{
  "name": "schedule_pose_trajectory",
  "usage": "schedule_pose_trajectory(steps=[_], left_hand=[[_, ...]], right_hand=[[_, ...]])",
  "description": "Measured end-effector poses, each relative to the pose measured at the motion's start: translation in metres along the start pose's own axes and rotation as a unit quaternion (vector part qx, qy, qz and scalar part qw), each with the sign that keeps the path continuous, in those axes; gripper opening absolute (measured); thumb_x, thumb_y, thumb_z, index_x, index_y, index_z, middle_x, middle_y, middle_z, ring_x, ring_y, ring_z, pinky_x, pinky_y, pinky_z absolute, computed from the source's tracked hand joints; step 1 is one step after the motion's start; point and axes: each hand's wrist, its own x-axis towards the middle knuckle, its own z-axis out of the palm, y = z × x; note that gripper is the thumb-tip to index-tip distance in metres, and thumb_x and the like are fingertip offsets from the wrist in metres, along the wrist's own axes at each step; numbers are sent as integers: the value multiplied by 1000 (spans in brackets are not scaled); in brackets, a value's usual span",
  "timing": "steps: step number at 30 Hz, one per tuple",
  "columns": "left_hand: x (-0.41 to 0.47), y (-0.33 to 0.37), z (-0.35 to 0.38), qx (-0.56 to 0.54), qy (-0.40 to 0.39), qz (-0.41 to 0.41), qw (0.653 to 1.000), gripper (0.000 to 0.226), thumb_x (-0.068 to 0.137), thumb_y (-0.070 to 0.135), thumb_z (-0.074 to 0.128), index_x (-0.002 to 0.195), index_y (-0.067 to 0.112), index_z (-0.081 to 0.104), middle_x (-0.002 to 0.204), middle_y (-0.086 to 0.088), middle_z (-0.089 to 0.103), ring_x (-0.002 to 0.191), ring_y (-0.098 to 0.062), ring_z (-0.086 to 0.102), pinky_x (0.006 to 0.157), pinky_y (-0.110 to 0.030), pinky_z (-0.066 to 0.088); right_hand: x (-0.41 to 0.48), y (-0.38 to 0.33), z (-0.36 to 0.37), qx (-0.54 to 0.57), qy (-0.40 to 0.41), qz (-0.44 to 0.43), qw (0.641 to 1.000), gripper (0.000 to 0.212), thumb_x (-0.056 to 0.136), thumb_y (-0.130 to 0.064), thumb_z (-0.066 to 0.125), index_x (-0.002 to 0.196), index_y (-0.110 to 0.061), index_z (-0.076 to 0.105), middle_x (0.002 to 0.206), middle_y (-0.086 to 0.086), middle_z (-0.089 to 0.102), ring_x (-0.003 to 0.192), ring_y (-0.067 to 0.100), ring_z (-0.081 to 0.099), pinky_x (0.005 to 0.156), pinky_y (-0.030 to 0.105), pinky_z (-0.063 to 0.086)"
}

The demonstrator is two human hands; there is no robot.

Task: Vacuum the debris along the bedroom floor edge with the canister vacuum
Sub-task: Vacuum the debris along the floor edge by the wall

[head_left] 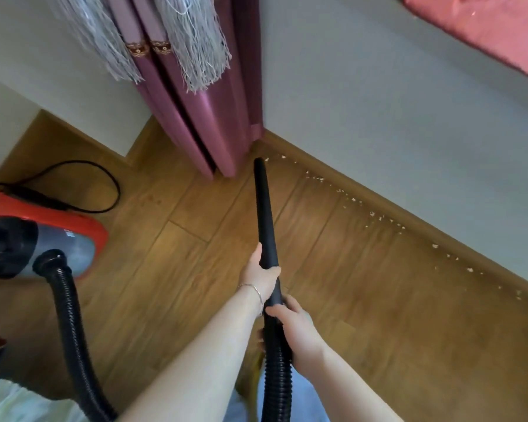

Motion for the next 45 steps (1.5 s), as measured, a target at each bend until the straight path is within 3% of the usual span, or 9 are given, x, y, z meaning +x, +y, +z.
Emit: schedule_pose_trajectory(steps=[3, 8, 13, 16, 22, 28, 33, 37, 45], left_hand=[[21, 17, 0, -5, -3, 16, 1000, 68, 89, 14, 56, 145, 32, 22, 139, 0, 47, 105, -17, 52, 85, -28, 44], [45, 30, 1, -13, 0, 24, 1000, 65, 89, 22, 59, 143, 34, 25, 136, -4, 51, 112, -27, 58, 95, -46, 49], [60, 30, -2, 5, -17, 49, 999, 68, 82, 24, 68, 138, 35, 32, 134, -2, 52, 107, -28, 61, 94, -45, 50], [63, 28, -6, 23, -26, 49, 998, 67, 82, 22, 67, 138, 33, 32, 132, -1, 54, 105, -27, 63, 94, -44, 50], [76, 32, -33, 40, -21, 63, 997, 66, 86, 17, 64, 143, 20, 32, 138, -6, 50, 118, -24, 54, 101, -40, 44], [78, 25, -45, 65, -39, 68, 995, 70, 86, 17, 63, 146, 21, 26, 143, -4, 45, 123, -20, 50, 98, -29, 42], [66, 12, -41, 89, -47, 53, 994, 71, 85, 18, 65, 145, 24, 27, 144, -5, 43, 125, -23, 49, 105, -41, 41], [65, 17, -30, 98, -55, 59, 992, 68, 84, 16, 66, 143, 21, 31, 142, -9, 46, 125, -25, 49, 104, -43, 41], [65, 25, -14, 164, -82, 71, 981, 68, 85, 15, 65, 143, 19, 30, 142, -6, 46, 123, -23, 51, 98, -34, 45]], right_hand=[[2, -5, -11, 41, -49, -1, 998, 38, 90, -12, 55, 123, -29, 47, 96, 18, 58, 62, 31, 56, 61, 40, 49], [17, -15, -16, 20, -19, -78, 997, 40, 93, -20, 57, 130, -32, 48, 86, 10, 55, 55, 25, 53, 57, 34, 48], [42, -20, 2, -8, 42, -132, 990, 38, 89, -22, 59, 121, -39, 49, 71, 3, 59, 51, 18, 58, 50, 24, 48], [55, -15, 16, 33, 47, -143, 988, 49, 87, -18, 61, 132, -31, 46, 68, 3, 60, 52, 20, 56, 52, 29, 49], [73, -13, 36, 50, 27, -157, 986, 57, 85, -11, 56, 136, -35, 44, 68, 1, 60, 56, 21, 55, 53, 30, 47], [82, -2, 50, 82, 18, -161, 983, 53, 85, -14, 57, 133, -33, 48, 75, 2, 60, 61, 21, 55, 58, 33, 48], [74, 17, 47, 96, 38, -162, 981, 53, 87, -13, 57, 135, -33, 46, 73, 0, 63, 63, 20, 57, 61, 34, 49], [74, 16, 41, 120, 52, -176, 976, 50, 85, -15, 59, 130, -35, 50, 75, 0, 64, 65, 20, 57, 62, 35, 49], [79, 15, 35, 173, 82, -177, 965, 41, 83, -18, 61, 111, -47, 55, 83, 2, 68, 69, 23, 59, 65, 37, 51]])
